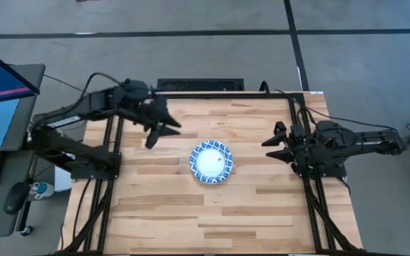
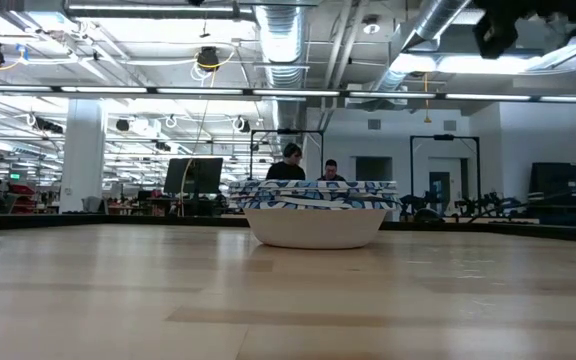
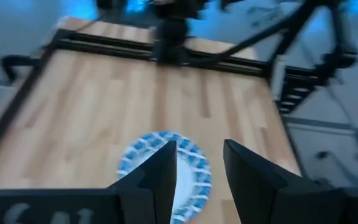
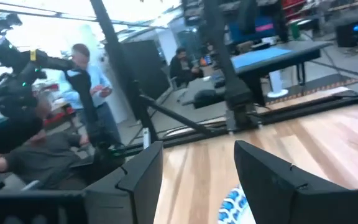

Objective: Nest bowls inside each other
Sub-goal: Return to Home Position

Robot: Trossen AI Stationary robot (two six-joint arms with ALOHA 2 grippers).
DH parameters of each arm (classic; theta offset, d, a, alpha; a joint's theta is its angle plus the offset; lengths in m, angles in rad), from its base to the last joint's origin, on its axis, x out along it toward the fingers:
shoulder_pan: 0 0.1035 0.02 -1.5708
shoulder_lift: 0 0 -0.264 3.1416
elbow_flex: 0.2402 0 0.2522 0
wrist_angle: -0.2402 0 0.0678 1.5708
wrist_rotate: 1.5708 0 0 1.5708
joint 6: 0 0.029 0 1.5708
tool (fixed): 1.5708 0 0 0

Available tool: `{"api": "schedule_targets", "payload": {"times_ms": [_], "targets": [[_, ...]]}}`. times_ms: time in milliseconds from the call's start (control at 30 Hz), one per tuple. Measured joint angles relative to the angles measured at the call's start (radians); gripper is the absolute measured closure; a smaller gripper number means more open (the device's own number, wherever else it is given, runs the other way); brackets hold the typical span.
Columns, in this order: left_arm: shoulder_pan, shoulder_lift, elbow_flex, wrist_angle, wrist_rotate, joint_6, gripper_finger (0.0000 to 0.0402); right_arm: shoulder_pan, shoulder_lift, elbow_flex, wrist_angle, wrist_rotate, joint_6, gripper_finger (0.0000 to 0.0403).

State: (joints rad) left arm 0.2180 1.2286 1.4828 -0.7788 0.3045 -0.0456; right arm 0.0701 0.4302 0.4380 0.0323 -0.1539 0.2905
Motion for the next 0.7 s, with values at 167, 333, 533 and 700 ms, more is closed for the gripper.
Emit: {"api": "schedule_targets", "payload": {"times_ms": [167, 333, 533, 700], "targets": [[-0.002, -0.135, -0.327, 0.33, 0.167, -0.068, 0.0278, -0.027, -0.081, -0.089, 0.033, -0.001, 0.038, 0.0182], [0.0, -0.213, -0.606, 0.678, 0.178, -0.116, 0.0278, -0.027, -0.134, -0.135, 0.055, -0.001, 0.063, 0.0182], [-0.001, -0.231, -0.844, 0.928, 0.177, -0.221, 0.0278, -0.041, -0.145, -0.159, 0.056, -0.002, 0.026, 0.0182], [-0.001, -0.23, -1.013, 1.203, 0.146, -0.292, 0.0278, -0.046, -0.144, -0.233, 0.116, -0.003, 0.094, 0.0182]]}}
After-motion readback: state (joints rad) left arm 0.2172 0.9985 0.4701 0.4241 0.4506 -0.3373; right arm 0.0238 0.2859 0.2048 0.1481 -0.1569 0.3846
